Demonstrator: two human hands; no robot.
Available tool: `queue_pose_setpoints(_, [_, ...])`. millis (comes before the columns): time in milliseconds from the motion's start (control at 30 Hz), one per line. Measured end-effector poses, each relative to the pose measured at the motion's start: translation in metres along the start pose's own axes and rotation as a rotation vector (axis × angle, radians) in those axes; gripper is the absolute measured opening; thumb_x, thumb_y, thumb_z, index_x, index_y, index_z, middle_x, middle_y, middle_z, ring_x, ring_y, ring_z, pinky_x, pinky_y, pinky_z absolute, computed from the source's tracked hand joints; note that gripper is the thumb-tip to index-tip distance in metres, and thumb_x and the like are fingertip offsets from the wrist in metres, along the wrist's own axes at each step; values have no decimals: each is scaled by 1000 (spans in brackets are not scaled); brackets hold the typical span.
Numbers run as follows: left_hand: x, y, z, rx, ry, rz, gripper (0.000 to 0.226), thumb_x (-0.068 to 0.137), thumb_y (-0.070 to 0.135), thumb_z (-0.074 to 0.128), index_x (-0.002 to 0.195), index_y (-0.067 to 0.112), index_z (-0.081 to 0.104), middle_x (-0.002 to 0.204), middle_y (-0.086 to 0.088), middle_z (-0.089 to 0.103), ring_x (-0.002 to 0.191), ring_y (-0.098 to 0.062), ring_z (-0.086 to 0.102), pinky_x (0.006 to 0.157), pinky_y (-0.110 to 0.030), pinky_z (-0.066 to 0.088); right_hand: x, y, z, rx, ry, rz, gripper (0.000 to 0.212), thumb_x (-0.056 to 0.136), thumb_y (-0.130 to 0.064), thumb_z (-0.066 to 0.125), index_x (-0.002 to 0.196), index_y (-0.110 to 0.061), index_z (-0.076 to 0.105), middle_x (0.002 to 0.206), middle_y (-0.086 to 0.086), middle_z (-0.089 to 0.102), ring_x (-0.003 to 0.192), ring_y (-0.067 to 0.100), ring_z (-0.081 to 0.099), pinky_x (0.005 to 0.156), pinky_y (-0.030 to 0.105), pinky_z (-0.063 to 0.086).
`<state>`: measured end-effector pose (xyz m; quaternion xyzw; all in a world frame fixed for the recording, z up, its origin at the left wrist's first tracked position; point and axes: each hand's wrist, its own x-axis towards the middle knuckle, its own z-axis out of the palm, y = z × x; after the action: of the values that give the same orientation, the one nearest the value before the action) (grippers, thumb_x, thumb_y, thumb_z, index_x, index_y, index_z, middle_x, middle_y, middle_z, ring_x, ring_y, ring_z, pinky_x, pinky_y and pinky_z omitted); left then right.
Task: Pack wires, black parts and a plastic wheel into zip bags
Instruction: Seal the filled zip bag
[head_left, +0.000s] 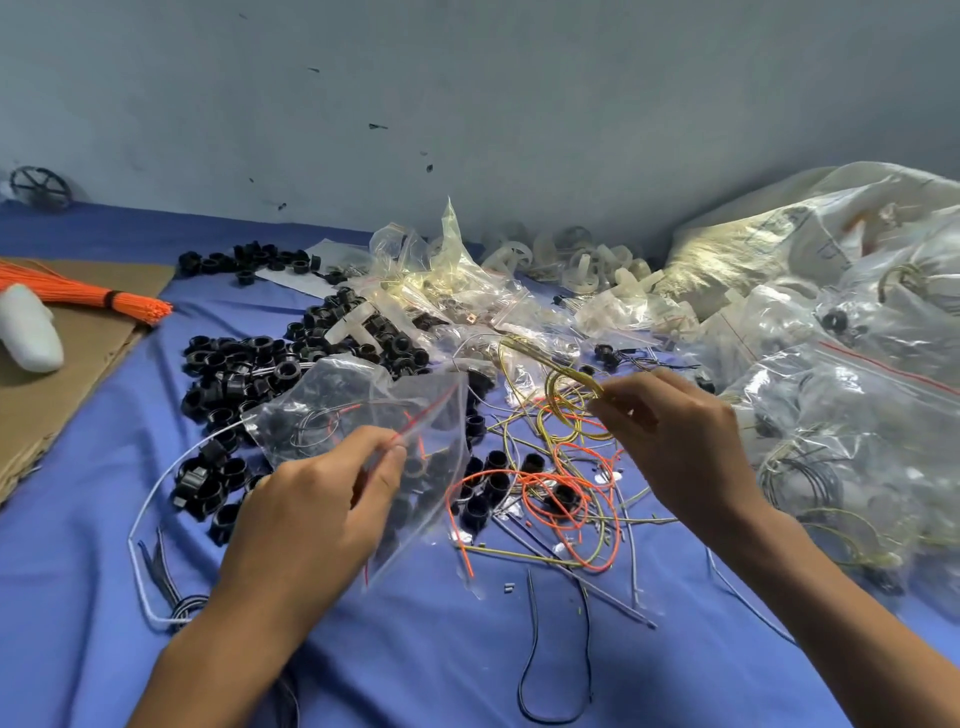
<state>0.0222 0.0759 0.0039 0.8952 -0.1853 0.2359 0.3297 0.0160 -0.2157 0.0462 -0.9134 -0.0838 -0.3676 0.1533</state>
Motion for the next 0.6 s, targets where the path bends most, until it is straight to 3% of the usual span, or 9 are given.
queue_pose_setpoints(167, [1, 1, 2, -40, 38, -37, 15, 98, 45, 48, 105, 37, 58, 46, 14, 42, 52, -24, 55, 46, -33, 39, -14, -17, -36, 270, -29, 154, 15, 89, -36, 65, 83, -24, 70, 60, -5, 64, 51, 16, 57, 50, 34, 46])
queue_pose_setpoints(267, [0, 6, 6, -65, -31, -40, 23, 100, 37, 44, 116, 38, 60, 56, 9, 56, 60, -25, 57, 52, -35, 40, -29, -35, -46, 506, -287, 233, 20, 88, -40, 62, 80, -23, 67, 57, 3, 61, 44, 16, 56, 42, 29, 46])
queue_pose_setpoints(333, [-1, 9, 8, -82, -99, -40, 38, 93, 36, 41, 126, 39, 60, 82, 3, 71, 77, -29, 63, 62, -38, 46, -40, -46, -42, 595, -496, 316, 18, 87, -39, 63, 81, -22, 68, 56, 5, 62, 43, 13, 56, 39, 26, 46])
queue_pose_setpoints(433, [-5, 15, 11, -56, -160, -10, 48, 92, 36, 36, 135, 39, 56, 99, 3, 72, 89, -30, 65, 70, -40, 50, -50, -55, -32, 489, -637, 355, 16, 87, -37, 65, 78, -24, 68, 54, 2, 60, 41, 7, 51, 39, 25, 45])
queue_pose_setpoints(533, [-11, 22, 14, 48, -171, 65, 51, 91, 40, 30, 135, 37, 56, 94, 5, 73, 80, -32, 67, 59, -40, 52, -48, -61, -20, 315, -619, 330, 20, 86, -43, 63, 76, -26, 68, 56, -1, 60, 42, 6, 49, 43, 25, 42])
queue_pose_setpoints(600, [-15, 30, 18, 95, -192, 122, 51, 89, 38, 33, 132, 32, 61, 86, 5, 73, 71, -29, 69, 49, -38, 52, -44, -69, -8, 355, -603, 356, 18, 87, -39, 63, 77, -25, 68, 56, 3, 61, 41, 8, 51, 41, 27, 46])
